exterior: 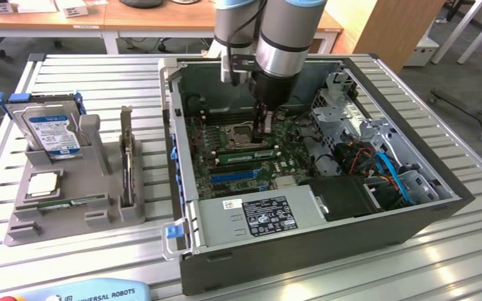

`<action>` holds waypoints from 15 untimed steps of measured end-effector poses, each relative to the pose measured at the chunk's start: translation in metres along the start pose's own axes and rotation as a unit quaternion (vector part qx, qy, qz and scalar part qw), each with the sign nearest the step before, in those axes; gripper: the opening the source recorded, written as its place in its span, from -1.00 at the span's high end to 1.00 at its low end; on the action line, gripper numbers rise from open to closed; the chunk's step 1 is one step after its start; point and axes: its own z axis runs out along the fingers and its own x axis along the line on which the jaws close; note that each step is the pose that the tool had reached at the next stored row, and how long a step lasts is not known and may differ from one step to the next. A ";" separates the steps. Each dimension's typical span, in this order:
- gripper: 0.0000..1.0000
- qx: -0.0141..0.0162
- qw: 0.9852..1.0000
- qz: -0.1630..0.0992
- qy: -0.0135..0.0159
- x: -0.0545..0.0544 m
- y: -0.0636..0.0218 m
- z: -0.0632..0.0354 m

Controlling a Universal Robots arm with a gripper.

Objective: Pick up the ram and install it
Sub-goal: 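Press down the ram until it locks into place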

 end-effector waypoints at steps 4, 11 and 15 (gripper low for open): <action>0.80 0.000 1.000 0.024 0.000 0.000 0.0000 0.0001; 0.80 0.001 0.998 0.065 -0.001 0.000 0.0000 0.0003; 0.80 0.002 0.996 0.088 -0.002 0.000 0.0000 0.0004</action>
